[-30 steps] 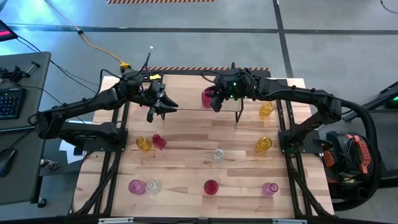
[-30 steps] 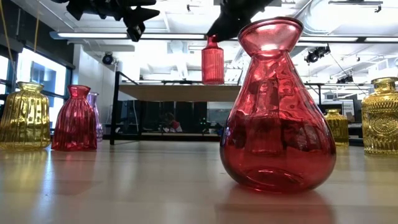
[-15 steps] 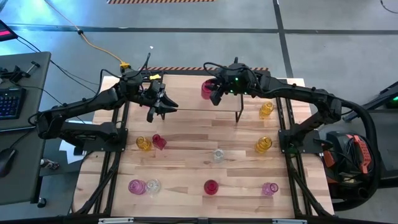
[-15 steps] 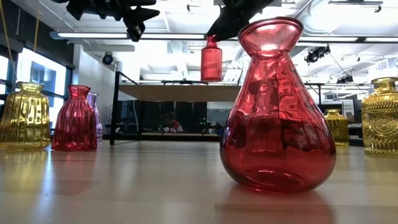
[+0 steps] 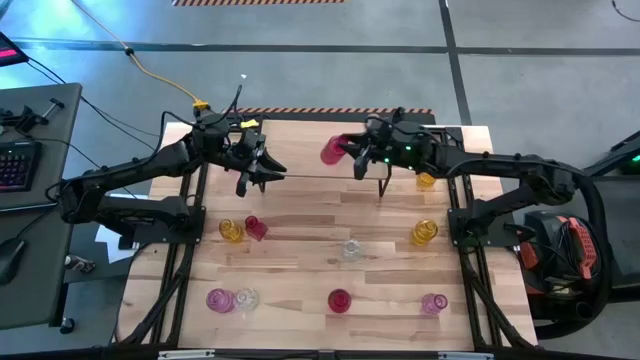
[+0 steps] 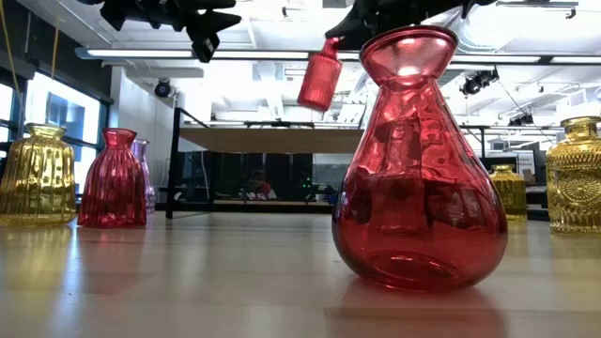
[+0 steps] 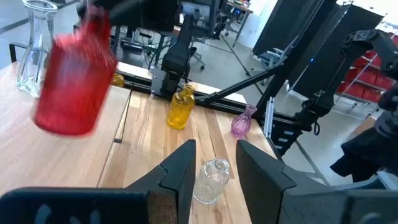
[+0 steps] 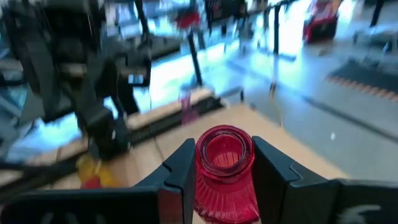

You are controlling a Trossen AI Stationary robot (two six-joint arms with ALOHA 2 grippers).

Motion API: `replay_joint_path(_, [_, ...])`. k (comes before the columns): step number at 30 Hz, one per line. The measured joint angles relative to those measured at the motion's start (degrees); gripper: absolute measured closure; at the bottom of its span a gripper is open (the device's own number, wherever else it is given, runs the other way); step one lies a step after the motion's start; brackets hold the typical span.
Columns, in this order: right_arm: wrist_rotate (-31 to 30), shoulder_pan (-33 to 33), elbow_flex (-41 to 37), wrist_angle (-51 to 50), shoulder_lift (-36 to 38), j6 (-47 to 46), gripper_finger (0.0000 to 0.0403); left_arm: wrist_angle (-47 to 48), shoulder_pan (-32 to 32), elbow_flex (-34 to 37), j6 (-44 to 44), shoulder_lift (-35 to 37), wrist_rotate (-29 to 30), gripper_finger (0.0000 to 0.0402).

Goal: Sort vases onto shelf
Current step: Put the top right red vase on the shelf

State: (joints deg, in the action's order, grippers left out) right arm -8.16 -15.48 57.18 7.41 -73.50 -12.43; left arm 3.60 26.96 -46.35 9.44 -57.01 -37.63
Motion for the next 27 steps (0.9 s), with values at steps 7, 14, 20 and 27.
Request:
replay_joint_path(7, [-0.4,-2.8,2.5,-5.2,0.4,0.9,0.0311,0.0,0.0,0.0,-0.1,0.0,2.9,0.0294])
replay_joint_path(14, [2.5,-5.3,14.0,-18.9,-4.4,3.0,0.0311,0.0,0.0,0.0,-0.7,0.0,3.2,0.0294])
replay_joint_path(20, [3.9,-6.6,18.8,-23.0,-10.2,4.2,0.0311,0.5,0.0,0.0,-0.7,0.0,3.4,0.0294])
replay_joint_path(27, [5.3,-8.3,18.8,-22.5,-10.6,3.6,0.0311,1.7,0.0,0.0,-0.7,0.0,3.4,0.0294])
